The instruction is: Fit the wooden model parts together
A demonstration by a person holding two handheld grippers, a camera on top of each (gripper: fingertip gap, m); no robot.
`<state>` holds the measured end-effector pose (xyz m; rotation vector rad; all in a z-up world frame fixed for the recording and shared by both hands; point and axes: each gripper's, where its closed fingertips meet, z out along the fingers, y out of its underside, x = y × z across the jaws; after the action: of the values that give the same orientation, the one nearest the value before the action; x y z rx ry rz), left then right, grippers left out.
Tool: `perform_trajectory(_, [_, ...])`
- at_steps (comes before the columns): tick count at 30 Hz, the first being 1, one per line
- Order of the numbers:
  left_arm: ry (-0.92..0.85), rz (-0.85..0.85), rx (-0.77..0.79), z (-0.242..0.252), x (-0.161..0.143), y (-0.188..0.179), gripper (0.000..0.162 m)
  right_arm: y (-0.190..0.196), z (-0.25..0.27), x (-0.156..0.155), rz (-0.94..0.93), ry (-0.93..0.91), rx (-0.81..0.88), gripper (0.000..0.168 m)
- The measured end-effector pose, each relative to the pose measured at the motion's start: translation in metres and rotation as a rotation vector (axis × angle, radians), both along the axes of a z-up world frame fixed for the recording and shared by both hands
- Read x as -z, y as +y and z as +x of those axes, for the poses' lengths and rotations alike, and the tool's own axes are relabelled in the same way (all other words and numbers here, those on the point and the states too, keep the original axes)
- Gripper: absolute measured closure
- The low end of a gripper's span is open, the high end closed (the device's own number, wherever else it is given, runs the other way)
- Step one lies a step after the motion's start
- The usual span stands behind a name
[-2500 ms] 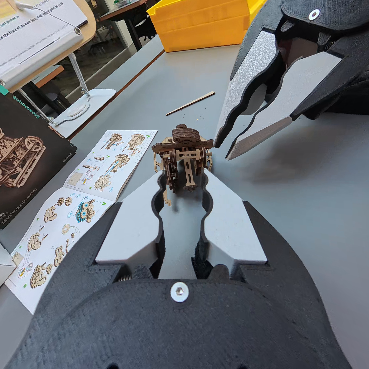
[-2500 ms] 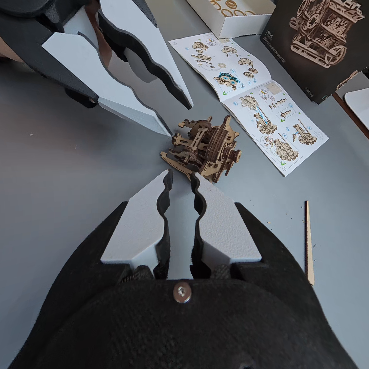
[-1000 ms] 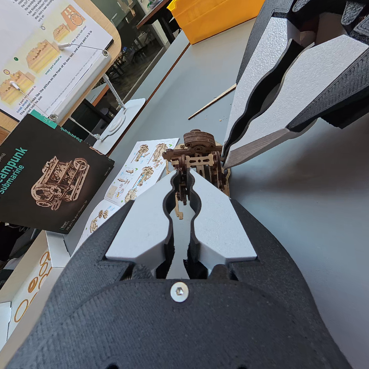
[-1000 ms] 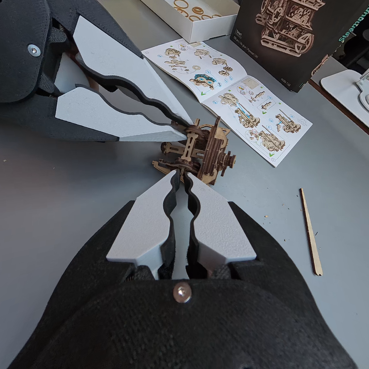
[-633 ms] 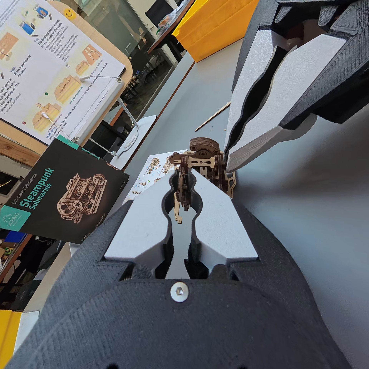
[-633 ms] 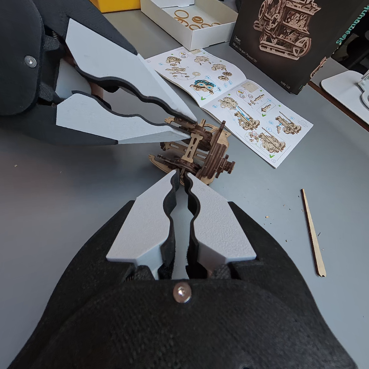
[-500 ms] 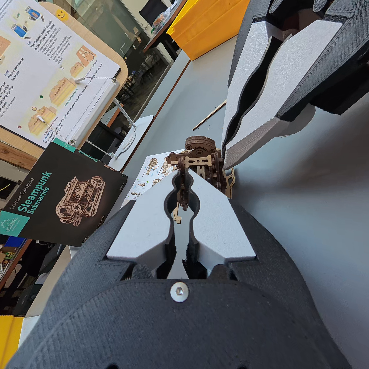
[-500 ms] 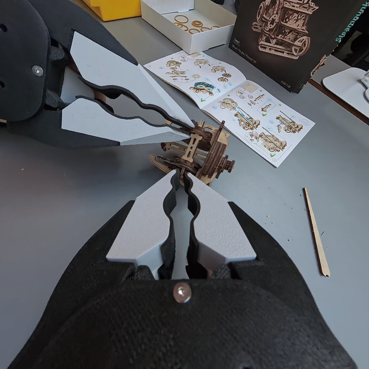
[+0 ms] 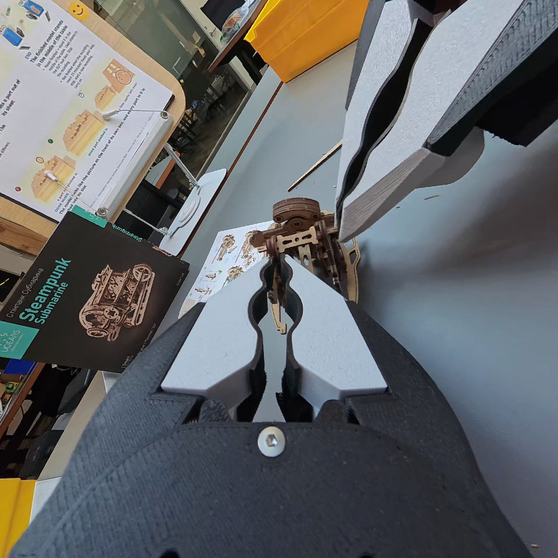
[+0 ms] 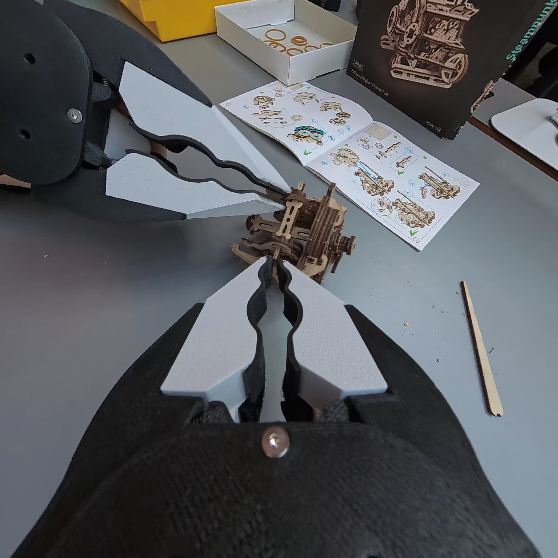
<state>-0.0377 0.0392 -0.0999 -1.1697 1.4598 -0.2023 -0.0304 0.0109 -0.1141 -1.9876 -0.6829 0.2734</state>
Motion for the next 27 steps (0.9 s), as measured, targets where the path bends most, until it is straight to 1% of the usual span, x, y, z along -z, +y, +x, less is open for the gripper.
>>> perform_trajectory(1, [0.010, 0.007, -0.005, -0.001, 0.001, 0.002, 0.160, -0.002, -0.002, 0.003, -0.015, -0.004, -0.018, 0.167])
perform_trajectory(3, [0.032, 0.014, 0.013, -0.003, 0.004, 0.002, 0.161, -0.003, -0.001, 0.004, -0.005, -0.036, -0.030, 0.161])
perform_trajectory(5, [0.042, 0.034, 0.039, -0.004, 0.005, 0.000, 0.161, -0.002, 0.004, -0.006, 0.061, -0.076, -0.039, 0.153])
perform_trajectory(6, [0.048, 0.055, 0.051, -0.004, 0.005, -0.002, 0.161, -0.003, 0.004, -0.013, 0.103, -0.082, -0.057, 0.146])
perform_trajectory(9, [0.078, 0.116, 0.057, -0.007, 0.009, -0.004, 0.160, -0.011, -0.006, -0.029, 0.214, -0.121, -0.182, 0.125])
perform_trajectory(11, [0.084, 0.145, 0.073, -0.006, 0.010, -0.008, 0.160, -0.019, -0.014, -0.027, 0.277, -0.233, -0.300, 0.120])
perform_trajectory(15, [0.085, 0.149, 0.083, -0.005, 0.010, -0.011, 0.160, -0.017, -0.015, -0.018, 0.420, -0.573, -0.453, 0.117])
perform_trajectory(17, [0.078, 0.135, 0.084, -0.006, 0.010, -0.010, 0.160, -0.013, -0.015, -0.016, 0.447, -0.688, -0.517, 0.111])
perform_trajectory(20, [0.055, 0.107, 0.078, -0.007, 0.008, -0.010, 0.159, -0.007, -0.017, -0.018, 0.464, -0.797, -0.622, 0.110])
perform_trajectory(24, [-0.014, 0.027, 0.102, -0.014, 0.001, -0.018, 0.148, -0.001, -0.014, -0.016, 0.401, -0.934, -0.758, 0.109])
perform_trajectory(27, [-0.074, -0.089, 0.123, -0.018, -0.004, -0.026, 0.136, 0.002, -0.014, -0.016, 0.372, -0.990, -0.833, 0.109])
